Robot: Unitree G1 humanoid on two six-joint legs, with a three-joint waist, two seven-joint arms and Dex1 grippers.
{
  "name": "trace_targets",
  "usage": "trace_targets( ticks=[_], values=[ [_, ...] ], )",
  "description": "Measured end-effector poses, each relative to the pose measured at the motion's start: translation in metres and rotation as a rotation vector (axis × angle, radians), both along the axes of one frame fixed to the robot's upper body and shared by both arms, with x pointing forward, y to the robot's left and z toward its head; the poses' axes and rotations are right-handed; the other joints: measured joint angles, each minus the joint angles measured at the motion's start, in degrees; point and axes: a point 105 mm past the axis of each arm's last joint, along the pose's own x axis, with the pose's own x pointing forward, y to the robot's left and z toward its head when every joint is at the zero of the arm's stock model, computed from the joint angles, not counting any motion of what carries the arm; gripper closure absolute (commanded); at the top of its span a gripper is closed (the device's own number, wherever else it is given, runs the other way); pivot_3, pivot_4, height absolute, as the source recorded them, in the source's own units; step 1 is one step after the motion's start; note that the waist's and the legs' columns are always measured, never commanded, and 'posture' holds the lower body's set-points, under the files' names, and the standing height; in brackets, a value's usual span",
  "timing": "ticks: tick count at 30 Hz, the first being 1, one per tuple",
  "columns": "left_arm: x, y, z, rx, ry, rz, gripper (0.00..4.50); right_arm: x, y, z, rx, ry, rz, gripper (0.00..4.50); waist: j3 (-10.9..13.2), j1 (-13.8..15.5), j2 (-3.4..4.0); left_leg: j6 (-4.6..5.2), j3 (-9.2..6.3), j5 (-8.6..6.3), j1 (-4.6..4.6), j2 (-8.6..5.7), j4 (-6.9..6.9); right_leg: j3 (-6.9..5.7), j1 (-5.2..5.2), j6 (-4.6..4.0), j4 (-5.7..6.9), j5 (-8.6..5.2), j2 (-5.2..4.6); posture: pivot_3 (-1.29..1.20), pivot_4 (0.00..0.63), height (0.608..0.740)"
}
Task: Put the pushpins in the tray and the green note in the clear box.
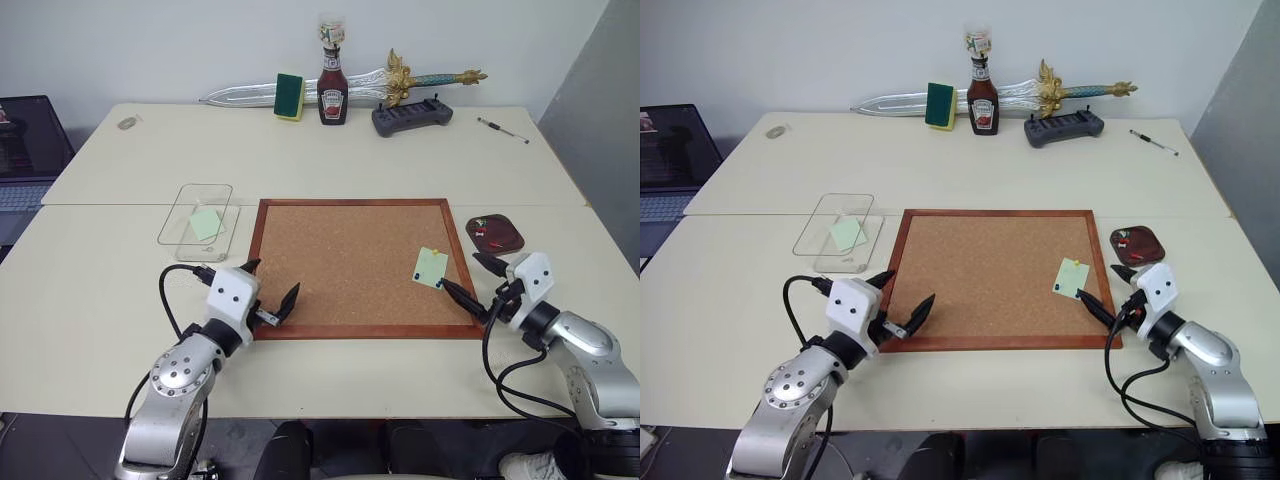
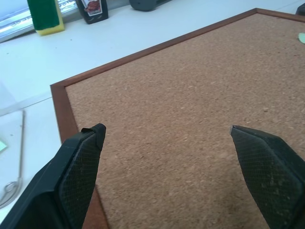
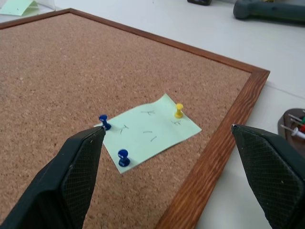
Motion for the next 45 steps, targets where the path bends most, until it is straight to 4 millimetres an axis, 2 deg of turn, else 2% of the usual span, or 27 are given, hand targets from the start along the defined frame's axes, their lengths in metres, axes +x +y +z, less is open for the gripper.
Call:
trace_targets(
  ticks=[13, 19, 23, 28, 29, 34, 35, 40, 45],
  values=[
    [0.002, 0.002, 0.001, 0.042, 0.002, -0.011, 0.04, 0.0, -0.002, 0.0, 0.0, 0.006, -0.002, 0.0, 0.0, 0.0, 0.0, 0.0, 0.0, 0.0, 0.0, 0.0, 0.0, 0.0, 0.0, 0.0, 0.0, 0.0, 0.0, 0.0, 0.15, 0.74],
    [0.016, 0.005, 0.019, 0.066, -0.048, -0.038, 0.04, 0.004, 0.001, 0.006, 0.002, -0.016, 0.001, 0.0, 0.0, 0.0, 0.01, 0.0, 0.0, 0.0, 0.01, -0.01, 0.0, -0.01, 0.02, 0.0, 0.0, 0.0, 0.0, 0.0, 0.15, 0.74],
    [0.023, -0.004, 0.024, 0.042, -0.047, -0.111, 0.04, 0.0, 0.004, 0.011, -0.001, -0.035, 0.006, 0.0, 0.0, 0.1, 0.01, -0.01, -0.02, 0.0, -0.03, 0.0, 0.0, -0.04, 0.0, 0.0, -0.01, 0.0, 0.0, 0.0, 0.15, 0.74],
    [0.027, -0.027, 0.029, 0.013, -0.036, -0.261, 0.88, -0.008, 0.008, 0.013, 0.005, -0.04, 0.009, 0.0, 0.0, 0.1, 0.01, -0.01, -0.01, 0.0, -0.03, -0.01, 0.01, -0.04, 0.01, 0.0, -0.01, 0.0, -0.01, 0.0, 0.15, 0.74],
    [0.031, -0.031, 0.03, 0.015, -0.033, -0.284, 1.16, -0.011, 0.01, 0.013, 0.014, -0.039, 0.011, 0.0, 0.0, 0.1, 0.01, -0.01, -0.01, 0.01, -0.01, -0.01, 0.01, -0.04, 0.02, 0.0, -0.01, 0.0, 0.0, 0.0, 0.15, 0.74],
    [0.045, -0.039, 0.029, 0.01, -0.011, -0.313, 1.96, -0.013, 0.012, 0.014, 0.019, -0.044, 0.008, 0.0, 0.0, -0.1, 0.01, -0.01, -0.01, 0.01, 0.0, -0.02, 0.01, -0.03, 0.02, 0.0, 0.01, 0.0, 0.0, 0.0, 0.15, 0.74],
    [0.05, -0.046, 0.029, 0.009, -0.005, -0.334, 2.19, -0.013, 0.013, 0.014, 0.02, -0.043, 0.01, 0.0, 0.0, 0.0, 0.01, -0.01, -0.01, 0.01, -0.02, -0.03, 0.03, -0.03, 0.02, 0.0, 0.0, 0.0, 0.0, 0.0, 0.15, 0.74],
    [0.065, -0.066, 0.02, 0.052, 0.021, -0.401, 3.15, -0.012, 0.018, 0.015, 0.02, -0.046, 0.028, 0.0, 0.0, -0.1, 0.01, -0.01, -0.01, 0.01, -0.01, -0.02, 0.03, -0.03, -0.01, 0.0, 0.01, 0.0, 0.01, 0.0, 0.15, 0.74],
    [0.075, -0.071, 0.011, 0.06, 0.044, -0.406, 4.12, -0.01, 0.022, 0.015, 0.021, -0.045, 0.04, 0.0, 0.0, 0.0, 0.01, -0.01, -0.03, 0.01, -0.03, -0.04, 0.03, -0.03, -0.01, 0.0, 0.0, 0.0, 0.0, 0.0, 0.15, 0.74]
  ],
)
